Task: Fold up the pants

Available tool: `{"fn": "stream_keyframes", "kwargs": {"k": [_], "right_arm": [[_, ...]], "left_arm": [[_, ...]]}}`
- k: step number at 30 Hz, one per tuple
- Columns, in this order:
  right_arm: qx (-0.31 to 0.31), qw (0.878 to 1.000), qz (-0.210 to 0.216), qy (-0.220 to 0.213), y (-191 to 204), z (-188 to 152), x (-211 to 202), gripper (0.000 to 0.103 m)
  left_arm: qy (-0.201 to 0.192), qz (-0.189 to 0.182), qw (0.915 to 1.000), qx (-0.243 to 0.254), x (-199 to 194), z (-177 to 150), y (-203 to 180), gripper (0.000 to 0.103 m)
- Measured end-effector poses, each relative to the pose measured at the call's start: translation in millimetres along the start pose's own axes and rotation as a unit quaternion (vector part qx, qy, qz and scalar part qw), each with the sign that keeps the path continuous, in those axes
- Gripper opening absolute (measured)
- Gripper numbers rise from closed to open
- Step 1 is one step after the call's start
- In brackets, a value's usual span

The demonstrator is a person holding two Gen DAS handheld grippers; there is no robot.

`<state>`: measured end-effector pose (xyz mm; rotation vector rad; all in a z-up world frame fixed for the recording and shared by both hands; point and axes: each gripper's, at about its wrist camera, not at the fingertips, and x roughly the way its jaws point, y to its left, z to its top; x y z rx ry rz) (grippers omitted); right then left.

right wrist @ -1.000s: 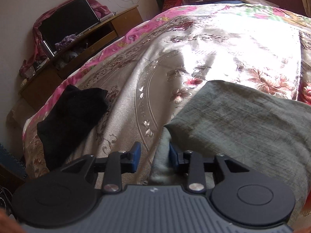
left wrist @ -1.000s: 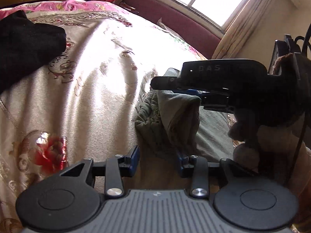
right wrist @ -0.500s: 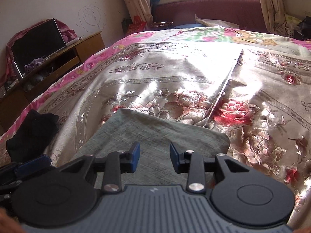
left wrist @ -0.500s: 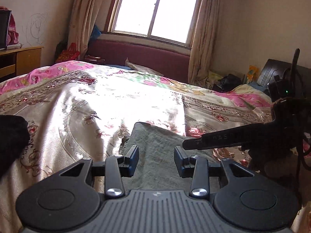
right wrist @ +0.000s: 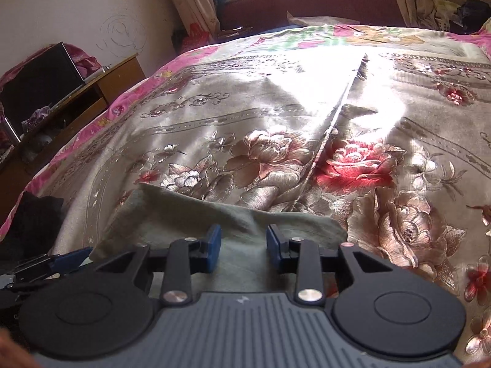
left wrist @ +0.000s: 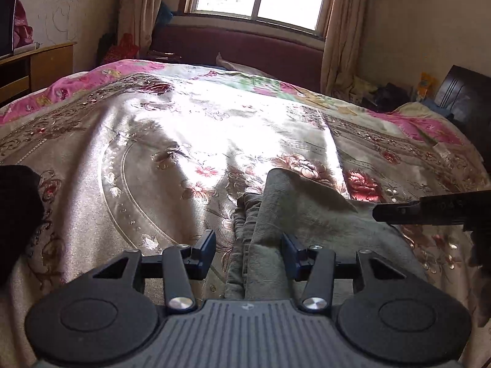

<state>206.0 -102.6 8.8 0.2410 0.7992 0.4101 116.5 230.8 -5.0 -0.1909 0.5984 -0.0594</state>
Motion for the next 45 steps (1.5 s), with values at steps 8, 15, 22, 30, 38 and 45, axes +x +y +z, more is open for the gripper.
{"fn": "stream_keyframes", "kwargs": {"k": [8,15,22,30,38,45], "right_arm": [[0.119,0.991,0.049,0.049,-49.3,-41.8,-31.5,0.061],[0.158,0.977,0.125,0.066,-49.8,-54.4,-20.4,0.061],[0.167,0.971,0.154,0.073,-42.0,-55.0,9.3,0.063],[0.157,0.975,0.150,0.049,-37.2,-43.7,-12.5,0.017],[0.159,0.980,0.102,0.057,-70.1,-66.1,-107.8,0.014],[0.172,0.980,0.084,0.059,-91.2,-89.8,-112.6,0.032]], "left_arm": [[0.073,-0.074,0.9946,0.005,24.3,-0.3,13.6,0.063],[0.094,-0.098,0.9905,0.025,29.7,2.6,14.7,0.068],[0.107,-0.109,0.9877,0.034,56.7,2.9,7.8,0.081],[0.105,-0.119,0.9870,0.023,37.0,2.3,-6.9,0.046],[0.120,-0.189,0.9746,0.011,4.6,-21.2,-53.1,0.041],[0.141,-0.163,0.9748,0.057,12.2,-34.2,-78.0,0.076]]}}
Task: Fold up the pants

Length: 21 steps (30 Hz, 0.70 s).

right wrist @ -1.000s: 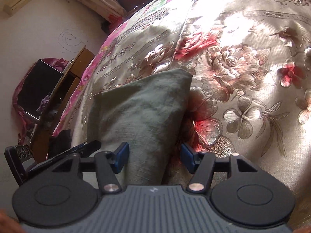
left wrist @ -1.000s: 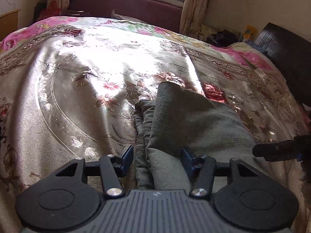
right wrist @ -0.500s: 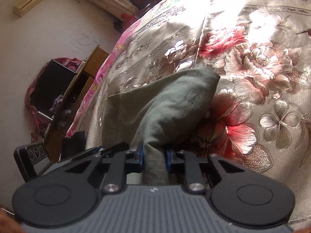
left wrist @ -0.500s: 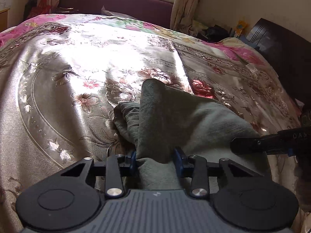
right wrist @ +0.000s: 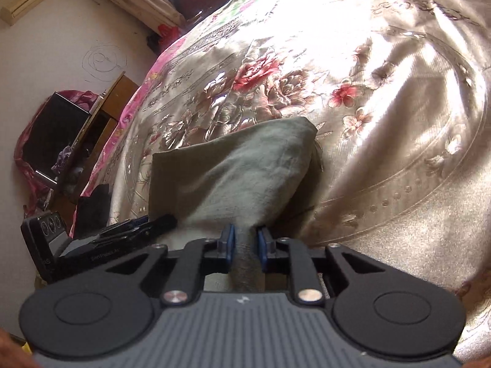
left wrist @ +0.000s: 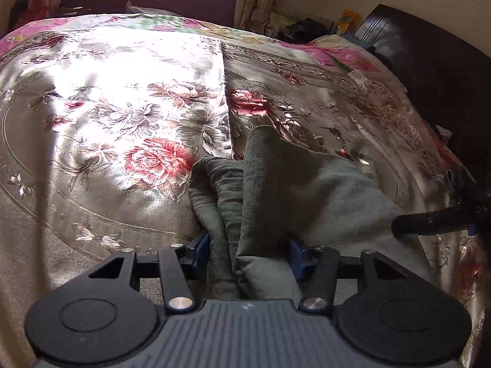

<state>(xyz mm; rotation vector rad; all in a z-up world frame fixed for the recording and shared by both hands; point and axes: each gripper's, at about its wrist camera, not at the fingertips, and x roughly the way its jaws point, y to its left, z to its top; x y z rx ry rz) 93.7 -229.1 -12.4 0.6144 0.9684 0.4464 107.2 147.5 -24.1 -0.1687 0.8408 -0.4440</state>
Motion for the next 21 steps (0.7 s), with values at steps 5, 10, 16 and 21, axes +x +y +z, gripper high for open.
{"fn": "stream_keyframes", "kwargs": {"k": [5,10,16,21], "right_arm": [[-0.018,1.000,0.005,0.003,-4.7,1.4,24.2,0.052],[0.004,0.999,0.033,0.002,-11.0,1.1,40.4,0.052],[0.013,0.999,0.042,-0.011,-10.6,-0.8,33.4,0.020],[-0.004,0.998,0.046,-0.030,2.1,-2.8,9.7,0.015]], "left_arm": [[0.012,0.004,0.9991,0.041,10.2,1.0,-6.6,0.086],[0.012,0.001,0.9987,0.050,17.0,2.6,-13.1,0.086],[-0.001,-0.009,0.9997,0.023,9.2,0.5,-14.7,0.050],[-0.019,-0.030,0.9993,0.009,-4.8,7.4,-23.3,0.034]]}}
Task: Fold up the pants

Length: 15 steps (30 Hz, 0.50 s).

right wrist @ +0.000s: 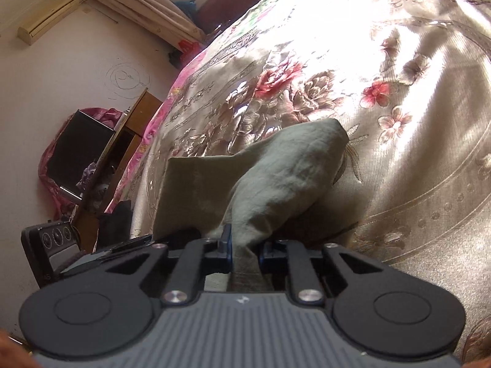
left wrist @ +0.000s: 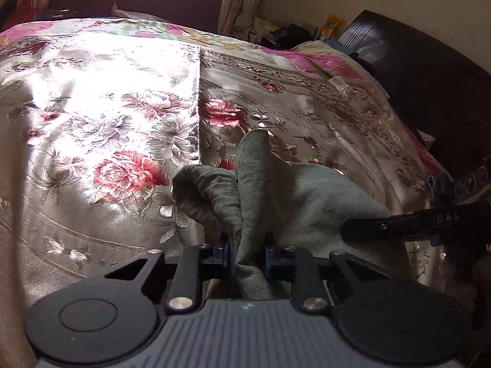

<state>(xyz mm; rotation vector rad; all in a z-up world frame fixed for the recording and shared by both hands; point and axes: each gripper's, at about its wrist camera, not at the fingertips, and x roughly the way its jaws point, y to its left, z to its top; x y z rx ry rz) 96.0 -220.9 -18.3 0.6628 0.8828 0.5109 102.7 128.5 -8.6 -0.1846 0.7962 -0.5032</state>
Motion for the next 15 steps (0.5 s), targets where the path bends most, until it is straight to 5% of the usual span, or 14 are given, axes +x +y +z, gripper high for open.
{"fn": "stream_keyframes", "kwargs": {"k": [8,13,15], "right_arm": [[-0.009,0.999,-0.020,-0.023,7.0,-1.1,-49.0,0.014],[-0.013,0.997,-0.078,0.004,-9.0,-15.4,-49.2,0.018],[-0.012,0.996,-0.085,0.007,-15.8,-18.8,-45.6,0.021]], "left_arm": [[-0.006,-0.041,0.9990,0.014,-3.5,-0.3,-34.7,0.034],[0.029,-0.018,0.9975,0.063,25.0,-16.8,-59.7,0.036],[0.035,0.001,0.9968,0.072,32.0,-21.0,-60.8,0.048]]}}
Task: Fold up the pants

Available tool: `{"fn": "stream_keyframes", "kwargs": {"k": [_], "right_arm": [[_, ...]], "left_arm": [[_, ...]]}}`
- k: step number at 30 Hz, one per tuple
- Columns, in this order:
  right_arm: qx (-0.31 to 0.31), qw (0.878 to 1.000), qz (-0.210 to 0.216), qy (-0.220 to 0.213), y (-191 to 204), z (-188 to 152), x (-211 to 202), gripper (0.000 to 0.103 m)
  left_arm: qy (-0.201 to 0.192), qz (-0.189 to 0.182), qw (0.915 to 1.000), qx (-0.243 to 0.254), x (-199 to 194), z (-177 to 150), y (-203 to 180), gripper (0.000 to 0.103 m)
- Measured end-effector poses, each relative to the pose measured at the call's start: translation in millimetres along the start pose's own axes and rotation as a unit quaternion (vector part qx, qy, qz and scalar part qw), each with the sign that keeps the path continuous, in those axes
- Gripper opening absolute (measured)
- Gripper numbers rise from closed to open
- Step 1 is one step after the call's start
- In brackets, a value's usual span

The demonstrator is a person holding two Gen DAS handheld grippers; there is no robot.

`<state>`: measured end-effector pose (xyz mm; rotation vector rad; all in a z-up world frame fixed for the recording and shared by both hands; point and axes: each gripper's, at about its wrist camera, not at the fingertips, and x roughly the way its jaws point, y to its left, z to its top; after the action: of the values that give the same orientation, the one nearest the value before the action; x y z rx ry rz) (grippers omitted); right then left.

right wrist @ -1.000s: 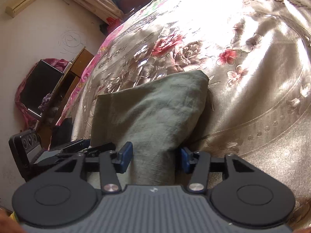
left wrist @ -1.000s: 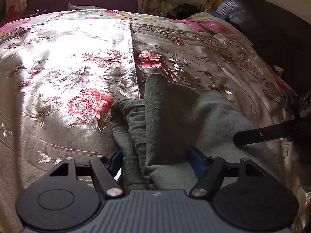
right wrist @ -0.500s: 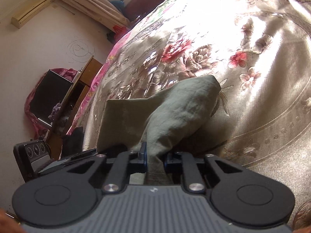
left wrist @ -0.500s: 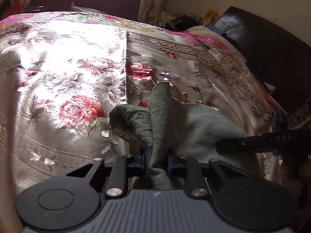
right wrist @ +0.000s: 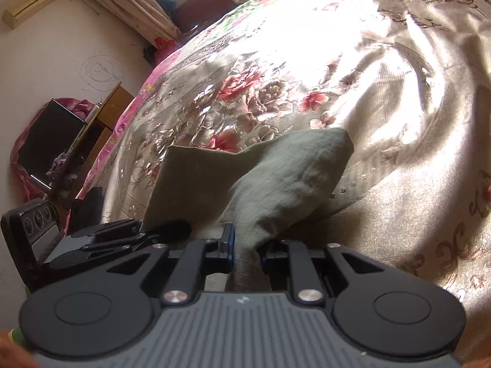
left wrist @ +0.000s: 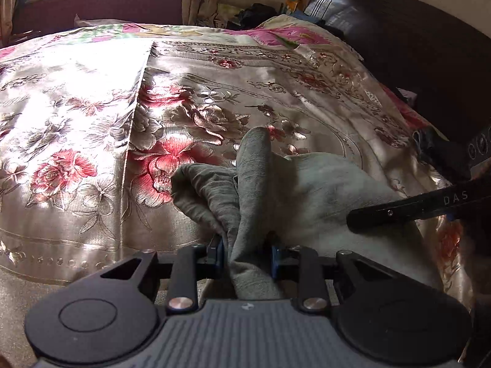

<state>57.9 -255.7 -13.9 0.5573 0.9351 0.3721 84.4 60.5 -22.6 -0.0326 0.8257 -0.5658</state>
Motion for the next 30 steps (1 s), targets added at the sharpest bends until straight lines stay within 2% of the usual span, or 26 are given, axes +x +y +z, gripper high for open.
{"fn": "stream_keyframes", "kwargs": {"k": [2,5,11,14,20,26,28,30], "right_arm": [[0.008,1.000,0.004,0.002,-6.1,-1.6,4.5,0.022],[0.009,1.000,-0.001,0.007,-10.4,-3.7,9.6,0.026],[-0.006,1.000,-0.017,0.007,-8.7,-8.0,10.4,0.026],[-0.027,0.999,-0.031,0.007,-3.5,-7.9,9.6,0.032],[-0.060,0.996,-0.065,0.003,6.9,-9.1,-0.1,0.036],[-0.081,0.990,-0.113,-0.015,21.1,-15.5,-29.1,0.036],[-0.097,0.985,-0.137,-0.024,31.1,-18.8,-40.2,0.036],[-0.113,0.980,-0.159,-0.035,41.8,-23.0,-51.2,0.036]], "left_arm": [[0.007,0.005,0.9999,-0.010,3.6,-3.0,5.7,0.056],[0.004,-0.001,0.9997,-0.025,3.5,-10.5,13.3,0.058],[0.001,0.022,0.9997,0.012,4.2,-11.5,0.3,0.060],[-0.002,0.031,0.9993,0.019,0.4,-12.3,-0.3,0.063],[-0.009,0.058,0.9978,0.031,-15.0,-14.3,-1.2,0.063],[-0.031,0.108,0.9927,0.045,-42.6,-14.3,-11.7,0.063],[-0.041,0.120,0.9909,0.045,-52.2,-14.2,-17.8,0.066],[-0.056,0.138,0.9881,0.041,-62.6,-14.8,-23.2,0.074]]}}
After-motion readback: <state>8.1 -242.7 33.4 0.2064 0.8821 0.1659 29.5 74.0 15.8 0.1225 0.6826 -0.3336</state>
